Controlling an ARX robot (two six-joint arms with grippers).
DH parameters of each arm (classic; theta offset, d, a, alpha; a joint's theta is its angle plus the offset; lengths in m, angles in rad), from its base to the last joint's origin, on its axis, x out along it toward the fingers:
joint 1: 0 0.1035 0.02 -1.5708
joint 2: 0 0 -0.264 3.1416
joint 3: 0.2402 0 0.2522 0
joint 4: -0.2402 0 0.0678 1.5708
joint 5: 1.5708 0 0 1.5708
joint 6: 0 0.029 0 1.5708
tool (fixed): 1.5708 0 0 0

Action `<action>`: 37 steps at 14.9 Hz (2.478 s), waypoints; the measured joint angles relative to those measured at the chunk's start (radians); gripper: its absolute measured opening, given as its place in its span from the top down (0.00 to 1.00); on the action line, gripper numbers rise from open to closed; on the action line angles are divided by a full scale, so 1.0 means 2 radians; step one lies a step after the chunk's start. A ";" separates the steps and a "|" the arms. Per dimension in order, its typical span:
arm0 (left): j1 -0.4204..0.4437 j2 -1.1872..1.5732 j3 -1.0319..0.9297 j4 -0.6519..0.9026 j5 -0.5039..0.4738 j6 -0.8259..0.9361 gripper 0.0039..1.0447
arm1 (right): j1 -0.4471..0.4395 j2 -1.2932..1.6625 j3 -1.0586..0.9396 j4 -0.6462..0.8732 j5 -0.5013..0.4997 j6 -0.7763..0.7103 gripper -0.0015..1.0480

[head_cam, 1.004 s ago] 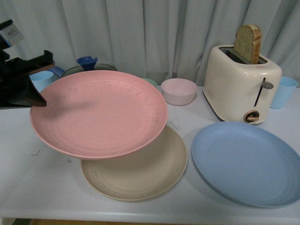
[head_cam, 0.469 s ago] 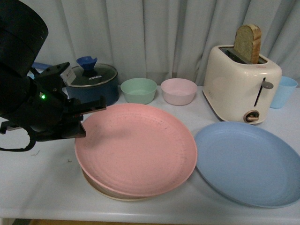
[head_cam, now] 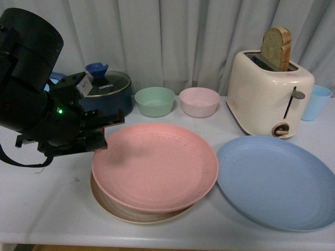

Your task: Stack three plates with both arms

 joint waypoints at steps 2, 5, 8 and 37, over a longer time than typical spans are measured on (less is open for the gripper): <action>0.014 -0.047 -0.031 0.027 0.004 0.028 0.47 | 0.000 0.000 0.000 0.000 0.000 0.000 0.06; 0.066 -0.197 -0.112 0.158 -0.032 0.110 0.12 | 0.000 0.000 0.000 0.000 0.000 0.000 0.06; 0.080 -0.247 -0.279 0.462 -0.056 0.125 0.42 | 0.002 0.000 0.000 0.000 0.000 0.000 0.06; 0.089 -0.836 -0.536 0.170 -0.055 0.126 0.99 | 0.002 0.000 0.000 0.000 0.000 0.000 0.06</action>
